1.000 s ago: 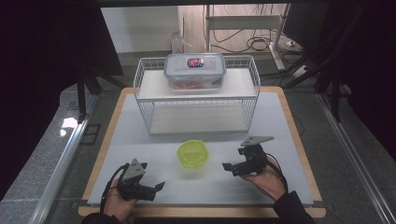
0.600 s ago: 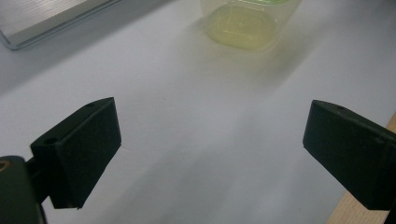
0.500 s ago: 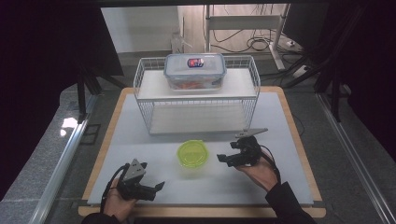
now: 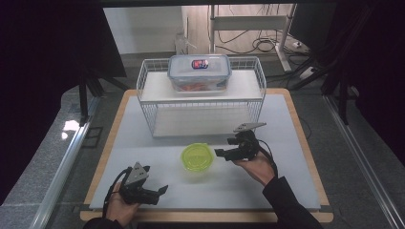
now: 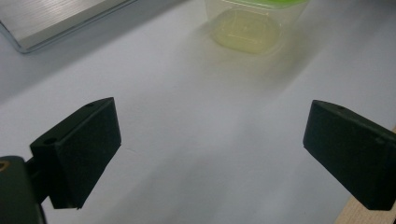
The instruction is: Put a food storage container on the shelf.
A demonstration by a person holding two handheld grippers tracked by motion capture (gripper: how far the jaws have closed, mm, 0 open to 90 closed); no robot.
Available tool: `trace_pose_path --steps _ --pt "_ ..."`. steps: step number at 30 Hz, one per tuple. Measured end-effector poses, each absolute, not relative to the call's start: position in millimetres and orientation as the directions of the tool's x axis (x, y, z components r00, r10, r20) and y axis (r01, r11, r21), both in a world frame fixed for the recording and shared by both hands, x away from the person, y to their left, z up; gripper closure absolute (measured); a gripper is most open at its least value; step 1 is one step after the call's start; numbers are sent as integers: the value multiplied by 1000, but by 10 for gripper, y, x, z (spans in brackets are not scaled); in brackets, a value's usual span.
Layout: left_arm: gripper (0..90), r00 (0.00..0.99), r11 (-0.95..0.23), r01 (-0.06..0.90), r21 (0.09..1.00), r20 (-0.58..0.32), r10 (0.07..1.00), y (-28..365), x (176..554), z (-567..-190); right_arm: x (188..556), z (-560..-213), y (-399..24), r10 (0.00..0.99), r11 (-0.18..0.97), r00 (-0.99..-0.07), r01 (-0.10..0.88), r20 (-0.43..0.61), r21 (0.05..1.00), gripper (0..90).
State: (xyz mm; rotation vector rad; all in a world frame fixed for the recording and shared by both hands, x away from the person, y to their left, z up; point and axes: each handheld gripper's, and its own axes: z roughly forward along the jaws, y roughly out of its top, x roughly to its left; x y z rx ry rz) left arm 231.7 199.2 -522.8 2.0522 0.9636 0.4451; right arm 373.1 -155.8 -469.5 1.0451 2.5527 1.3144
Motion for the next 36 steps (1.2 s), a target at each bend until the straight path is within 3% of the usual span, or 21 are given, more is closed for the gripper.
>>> trace_pose_path --steps 20,36 --pt "42 650 -391 479 786 -18 760 1979 2316 -5235 3966 -4900 -1269 551 383 -739 637 388 669 485" --pt "43 652 -398 483 780 -16 758 1964 2317 -5243 4028 -5001 -1293 516 319 -670 728 533 606 670"
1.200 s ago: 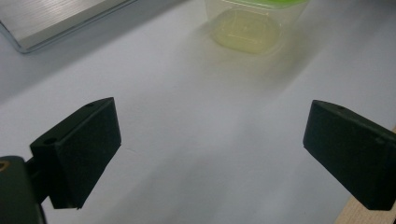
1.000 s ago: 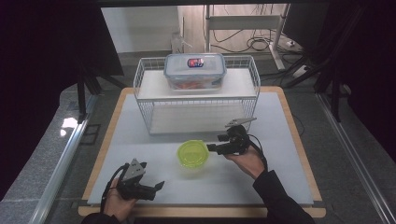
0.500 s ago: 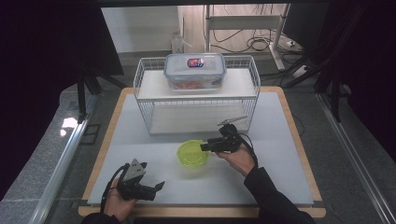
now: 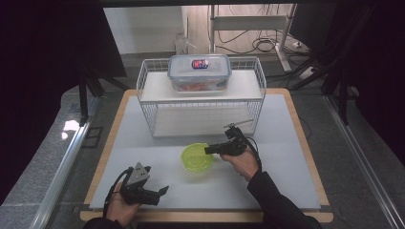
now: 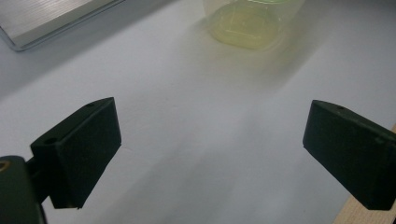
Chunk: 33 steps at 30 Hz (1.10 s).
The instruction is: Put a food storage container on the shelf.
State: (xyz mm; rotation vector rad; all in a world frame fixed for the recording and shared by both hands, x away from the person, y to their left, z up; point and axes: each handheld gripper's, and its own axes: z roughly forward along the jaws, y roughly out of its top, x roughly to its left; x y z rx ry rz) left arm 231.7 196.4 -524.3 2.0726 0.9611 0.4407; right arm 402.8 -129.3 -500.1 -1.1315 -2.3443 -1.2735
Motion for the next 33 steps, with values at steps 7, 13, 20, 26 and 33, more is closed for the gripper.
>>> trace_pose_path --steps 7,13,20,26,33 --pt "44 652 -401 483 778 -15 758 1961 2319 -5245 4031 -5005 -1294 522 323 -665 734 534 598 728" --pt "45 653 -402 482 778 -13 757 1960 2317 -5244 4037 -5020 -1267 499 322 -658 745 564 584 799" --pt "46 653 -403 482 778 -13 757 1960 2316 -5243 4017 -4989 -1253 492 329 -661 744 566 582 808" --pt "46 653 -403 482 778 -13 757 1959 2317 -5245 4011 -4938 -1275 467 306 -655 750 594 586 820" --pt "47 655 -407 483 776 -11 756 1956 2319 -5247 4009 -4887 -1302 477 306 -665 738 574 601 816"
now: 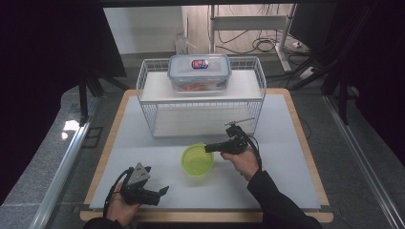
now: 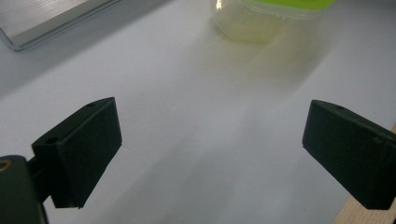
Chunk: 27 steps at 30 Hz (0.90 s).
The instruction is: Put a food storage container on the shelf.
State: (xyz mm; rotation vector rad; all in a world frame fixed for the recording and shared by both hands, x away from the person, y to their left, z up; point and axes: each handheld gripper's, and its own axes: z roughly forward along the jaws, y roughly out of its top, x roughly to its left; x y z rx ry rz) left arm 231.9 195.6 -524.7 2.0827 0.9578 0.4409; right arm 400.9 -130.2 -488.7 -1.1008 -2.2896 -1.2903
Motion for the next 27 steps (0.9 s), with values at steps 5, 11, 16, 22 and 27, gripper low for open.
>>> trace_pose_path --steps 5,11,16,22,27 --pt "47 654 -408 485 773 -11 756 1954 2322 -5251 4055 -4946 -1332 535 329 -670 727 515 603 776" --pt "47 655 -409 487 772 -13 755 1953 2324 -5255 4105 -5002 -1305 542 322 -671 722 506 612 650" --pt "47 657 -412 489 769 -13 754 1950 2326 -5260 4142 -5019 -1288 529 308 -659 737 535 602 723" --pt "48 658 -417 487 767 -9 753 1943 2326 -5261 4139 -5016 -1265 505 311 -654 747 563 588 804" --pt "49 658 -415 488 768 -10 753 1946 2326 -5261 4132 -5002 -1281 487 299 -637 764 597 572 814"
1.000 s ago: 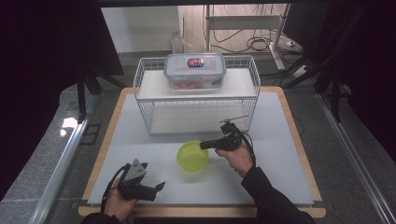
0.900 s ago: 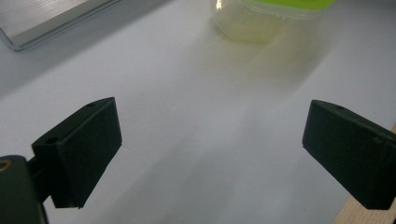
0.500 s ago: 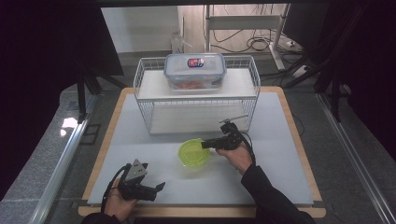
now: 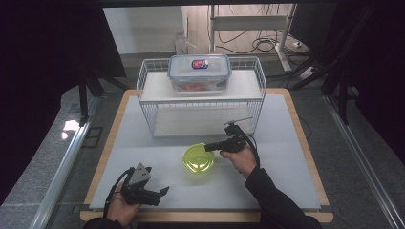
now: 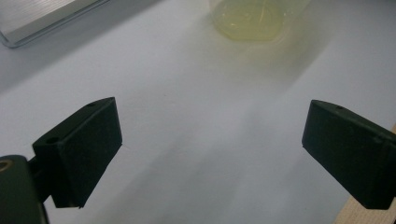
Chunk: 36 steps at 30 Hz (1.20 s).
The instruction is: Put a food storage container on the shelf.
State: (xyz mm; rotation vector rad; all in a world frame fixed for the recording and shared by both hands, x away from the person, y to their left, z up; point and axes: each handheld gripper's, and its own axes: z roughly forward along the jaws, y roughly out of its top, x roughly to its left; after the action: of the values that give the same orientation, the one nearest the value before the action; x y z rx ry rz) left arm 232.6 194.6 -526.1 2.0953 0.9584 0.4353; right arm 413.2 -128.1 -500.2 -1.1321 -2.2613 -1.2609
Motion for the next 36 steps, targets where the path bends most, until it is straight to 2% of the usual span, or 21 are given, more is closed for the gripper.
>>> trace_pose_path --steps 3,6,23,25,30,36 --pt "49 658 -416 487 768 -9 753 1945 2326 -5261 4126 -4968 -1288 464 272 -625 775 628 570 822" --pt "49 658 -416 487 768 -10 753 1946 2326 -5260 4111 -4910 -1285 474 279 -643 758 601 590 824" --pt "50 658 -420 486 766 -6 753 1939 2326 -5262 4117 -4835 -1350 465 241 -646 750 605 615 829" --pt "50 658 -420 487 766 -6 753 1937 2326 -5263 4118 -4837 -1349 504 264 -661 731 557 629 816" --pt "50 659 -421 487 765 -5 752 1933 2326 -5264 4130 -4895 -1385 549 294 -658 729 515 618 779" --pt "50 658 -422 488 764 -5 753 1931 2327 -5266 4166 -4976 -1419 569 270 -628 752 530 601 761"
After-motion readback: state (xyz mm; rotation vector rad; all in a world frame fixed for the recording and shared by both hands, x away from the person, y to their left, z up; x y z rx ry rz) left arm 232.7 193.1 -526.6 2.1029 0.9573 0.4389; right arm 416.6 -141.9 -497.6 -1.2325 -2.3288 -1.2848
